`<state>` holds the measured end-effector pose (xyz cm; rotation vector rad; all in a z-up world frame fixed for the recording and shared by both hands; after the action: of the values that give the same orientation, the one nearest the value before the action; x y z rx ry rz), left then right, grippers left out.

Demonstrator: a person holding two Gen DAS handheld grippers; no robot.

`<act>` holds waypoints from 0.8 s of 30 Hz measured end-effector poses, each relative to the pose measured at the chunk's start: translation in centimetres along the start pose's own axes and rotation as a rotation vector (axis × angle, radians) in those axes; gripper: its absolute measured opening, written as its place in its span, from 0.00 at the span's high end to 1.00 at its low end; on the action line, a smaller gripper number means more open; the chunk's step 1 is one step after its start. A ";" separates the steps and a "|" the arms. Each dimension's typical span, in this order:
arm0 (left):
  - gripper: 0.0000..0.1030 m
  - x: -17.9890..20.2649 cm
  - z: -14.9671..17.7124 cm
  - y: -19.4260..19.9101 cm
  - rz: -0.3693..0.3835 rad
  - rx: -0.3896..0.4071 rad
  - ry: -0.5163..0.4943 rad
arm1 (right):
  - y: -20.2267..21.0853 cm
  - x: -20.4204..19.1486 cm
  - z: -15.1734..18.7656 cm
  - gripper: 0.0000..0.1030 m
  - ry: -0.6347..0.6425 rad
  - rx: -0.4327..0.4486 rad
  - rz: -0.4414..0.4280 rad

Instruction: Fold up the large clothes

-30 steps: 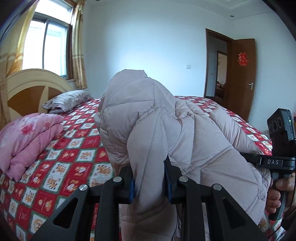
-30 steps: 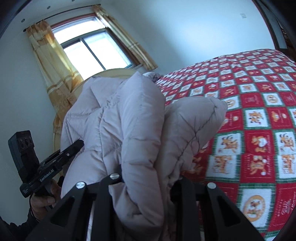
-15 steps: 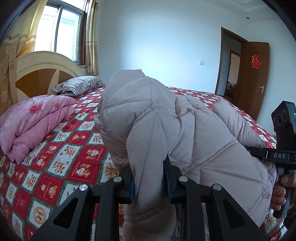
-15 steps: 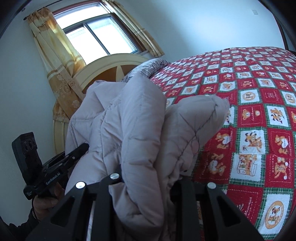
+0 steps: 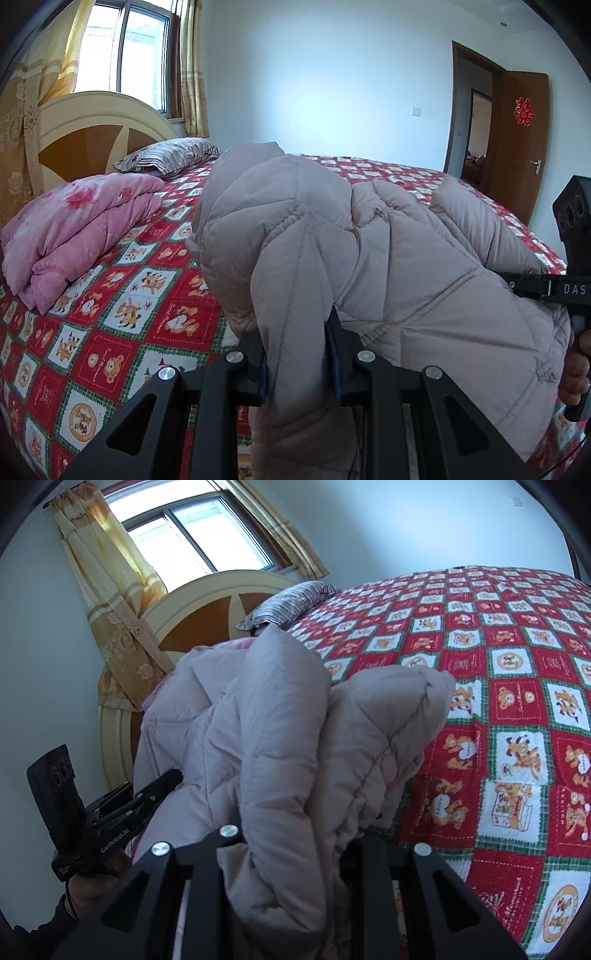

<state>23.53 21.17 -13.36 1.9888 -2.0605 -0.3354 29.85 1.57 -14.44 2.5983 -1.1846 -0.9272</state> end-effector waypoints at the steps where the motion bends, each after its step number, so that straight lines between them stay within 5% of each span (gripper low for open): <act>1: 0.74 -0.3 0.3 -0.3 -0.005 -0.003 0.001 | -0.3 0.1 0.2 0.75 -0.002 -0.006 0.004; 4: 0.67 -0.9 1.2 -1.0 -0.023 -0.015 -0.006 | -1.3 0.5 0.6 0.75 -0.001 -0.025 0.021; 9: 0.41 -2.2 2.9 -2.1 -0.060 -0.047 0.017 | -2.3 1.1 1.5 0.72 0.013 -0.051 0.063; 15: 0.20 -3.1 4.1 -2.6 -0.095 -0.050 0.028 | -3.2 2.4 2.8 0.60 0.022 -0.068 0.136; 24: 0.04 -4.0 5.2 -3.3 -0.126 -0.052 0.064 | -3.8 3.4 3.8 0.49 0.040 -0.060 0.201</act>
<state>25.00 25.02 -19.51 2.0760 -1.8736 -0.3410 31.75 2.17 -20.46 2.3859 -1.3552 -0.8522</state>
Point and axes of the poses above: each gripper's, at about its wrist camera, not at the fingertips, and y roughly against the way its jaws point, x to its right, z to its underside, the point moved 6 cm from there along -y, roughly the way its jaws point, and after that the axes turned 14 degrees about x, right-handed, at the moved point
